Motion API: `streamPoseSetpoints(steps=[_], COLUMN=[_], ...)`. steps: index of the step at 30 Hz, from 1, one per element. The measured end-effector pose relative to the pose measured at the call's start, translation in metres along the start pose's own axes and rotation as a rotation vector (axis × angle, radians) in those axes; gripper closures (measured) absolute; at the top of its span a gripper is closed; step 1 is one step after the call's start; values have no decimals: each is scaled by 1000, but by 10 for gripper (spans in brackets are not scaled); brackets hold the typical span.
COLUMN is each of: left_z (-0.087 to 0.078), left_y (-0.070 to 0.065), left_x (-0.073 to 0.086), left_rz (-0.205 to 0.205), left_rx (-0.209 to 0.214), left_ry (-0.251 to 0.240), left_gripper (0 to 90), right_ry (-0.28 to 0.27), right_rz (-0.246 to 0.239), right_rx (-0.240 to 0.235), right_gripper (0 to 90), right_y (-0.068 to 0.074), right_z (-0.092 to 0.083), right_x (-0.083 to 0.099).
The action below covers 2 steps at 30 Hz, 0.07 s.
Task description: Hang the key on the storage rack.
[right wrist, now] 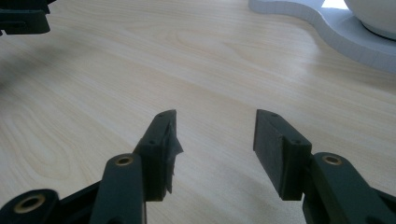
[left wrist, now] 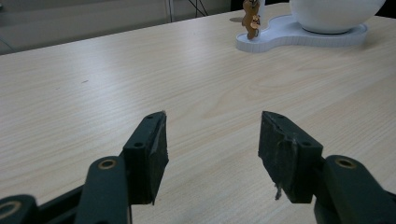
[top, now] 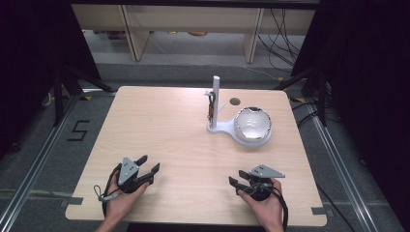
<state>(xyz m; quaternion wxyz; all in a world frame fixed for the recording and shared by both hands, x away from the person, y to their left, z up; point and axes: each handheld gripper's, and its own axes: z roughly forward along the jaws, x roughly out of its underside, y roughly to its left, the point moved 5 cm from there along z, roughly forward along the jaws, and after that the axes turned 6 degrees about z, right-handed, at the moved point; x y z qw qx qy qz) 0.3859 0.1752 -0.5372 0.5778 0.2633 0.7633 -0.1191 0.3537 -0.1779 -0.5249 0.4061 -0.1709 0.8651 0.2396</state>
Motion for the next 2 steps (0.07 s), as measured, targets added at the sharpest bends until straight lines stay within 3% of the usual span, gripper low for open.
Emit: streamPoseSetpoints(steps=[2], left_z=[0], left_y=[0], left_x=[0], left_rz=[-2], left_rx=[-2], left_ry=[0], left_gripper=[416], right_ry=[3], right_rz=[31], right_rx=[-9], right_gripper=[503], right_y=[2], right_z=[0], right_x=[0])
